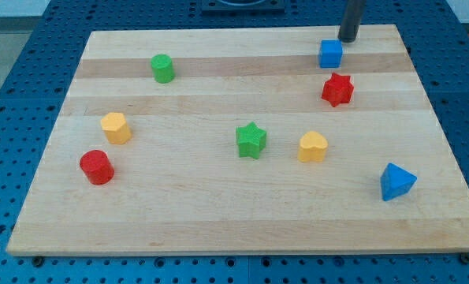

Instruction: Slide the red star towards the left

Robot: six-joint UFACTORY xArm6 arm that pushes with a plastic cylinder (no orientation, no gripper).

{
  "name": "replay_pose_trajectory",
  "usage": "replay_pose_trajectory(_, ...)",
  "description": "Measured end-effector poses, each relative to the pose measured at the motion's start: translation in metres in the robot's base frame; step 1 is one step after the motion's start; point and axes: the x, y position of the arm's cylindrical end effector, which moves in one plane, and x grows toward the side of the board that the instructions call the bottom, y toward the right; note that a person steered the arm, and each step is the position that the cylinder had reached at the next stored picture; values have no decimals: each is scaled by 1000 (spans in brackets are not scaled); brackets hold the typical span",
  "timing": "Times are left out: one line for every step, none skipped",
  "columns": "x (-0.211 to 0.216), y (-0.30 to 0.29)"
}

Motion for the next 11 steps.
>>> replay_pose_trajectory(0, 0)
replay_pose_trajectory(20, 36)
replay_pose_trajectory(75, 114)
replay_pose_trajectory(124, 121)
replay_pose_trajectory(144, 72)
replay_pose_trajectory(136, 16)
replay_pose_trajectory(129, -19)
replay_pose_trajectory(146, -39)
replay_pose_trajectory(177, -19)
replay_pose_trajectory(175, -33)
replay_pose_trajectory(150, -60)
